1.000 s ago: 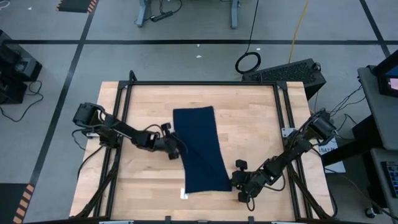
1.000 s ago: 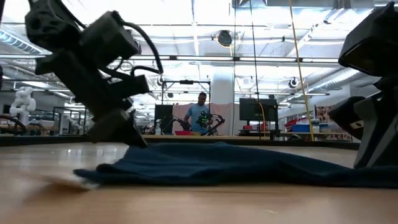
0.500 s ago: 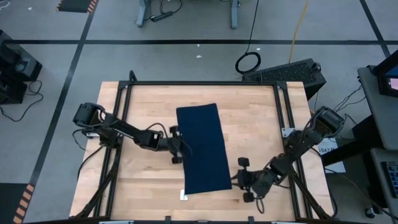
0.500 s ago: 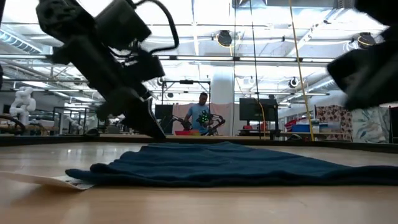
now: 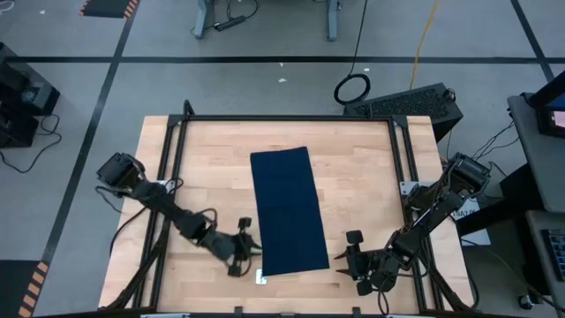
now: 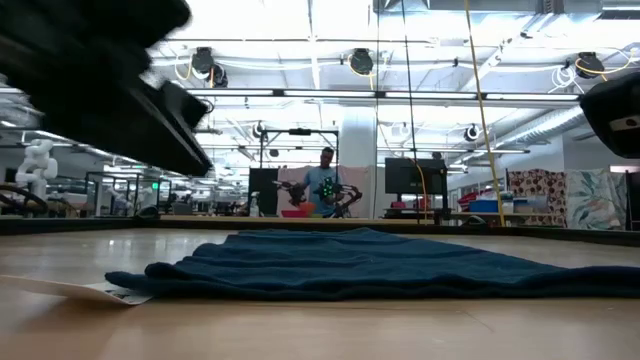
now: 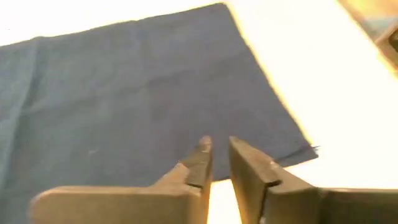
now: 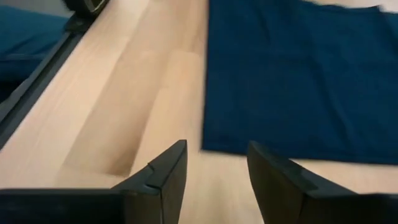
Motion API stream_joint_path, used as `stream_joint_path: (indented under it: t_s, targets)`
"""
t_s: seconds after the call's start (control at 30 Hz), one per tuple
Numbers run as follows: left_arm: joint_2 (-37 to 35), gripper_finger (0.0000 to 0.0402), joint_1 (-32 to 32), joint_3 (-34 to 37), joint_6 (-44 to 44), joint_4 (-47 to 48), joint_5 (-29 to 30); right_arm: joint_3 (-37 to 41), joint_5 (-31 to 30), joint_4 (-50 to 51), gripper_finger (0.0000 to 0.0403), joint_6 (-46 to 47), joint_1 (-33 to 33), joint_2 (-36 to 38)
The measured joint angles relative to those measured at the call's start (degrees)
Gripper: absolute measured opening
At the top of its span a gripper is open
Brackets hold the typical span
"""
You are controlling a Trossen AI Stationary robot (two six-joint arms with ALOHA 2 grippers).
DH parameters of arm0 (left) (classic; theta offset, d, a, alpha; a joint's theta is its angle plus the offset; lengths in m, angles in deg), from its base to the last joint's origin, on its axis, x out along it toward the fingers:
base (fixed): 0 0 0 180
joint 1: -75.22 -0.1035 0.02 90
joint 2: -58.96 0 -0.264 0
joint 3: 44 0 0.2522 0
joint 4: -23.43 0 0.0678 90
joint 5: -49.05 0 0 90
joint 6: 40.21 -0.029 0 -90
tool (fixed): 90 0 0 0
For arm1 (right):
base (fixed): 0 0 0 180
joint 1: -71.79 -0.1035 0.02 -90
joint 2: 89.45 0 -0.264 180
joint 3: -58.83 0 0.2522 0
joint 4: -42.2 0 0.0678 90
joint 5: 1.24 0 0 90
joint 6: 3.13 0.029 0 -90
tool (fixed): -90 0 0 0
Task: Roll towel into tight, uniform cylinder
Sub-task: Roll the blue cloth napkin
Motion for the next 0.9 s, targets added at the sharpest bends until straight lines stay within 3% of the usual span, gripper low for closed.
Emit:
stream_joint_path:
  t_s: [0.17, 0.33, 0.53, 0.7, 0.9]
  targets:
    - [0.9, 0.0141, 5.78, -1.43, -0.43, -0.23, 4.25, 0.0, -3.46, -0.04, 0.0162, 0.85, 0.04, 0.0]
    - [5.18, 0.0207, 9.16, -5.14, -9.94, -0.47, 6.62, 0.0, -3.89, -0.15, 0.0162, 1.21, 0.15, 0.02]
    - [12.42, 0.0204, 9.18, -12.37, -15.44, 0.17, 6.6, 0.0, -5.24, -0.14, 0.0162, 3.4, 0.17, 0.02]
    - [15.23, 0.0201, 8.22, -17.88, -13.6, 9.96, 4.0, 0.0, -5.29, -0.28, 0.0161, 4.43, 0.17, 0.02]
    - [15.43, 0.02, 7.74, -18.52, -12.91, 14.81, 3.2, 0.0, -5.64, -0.31, 0.0161, 4.85, 0.29, 0.02]
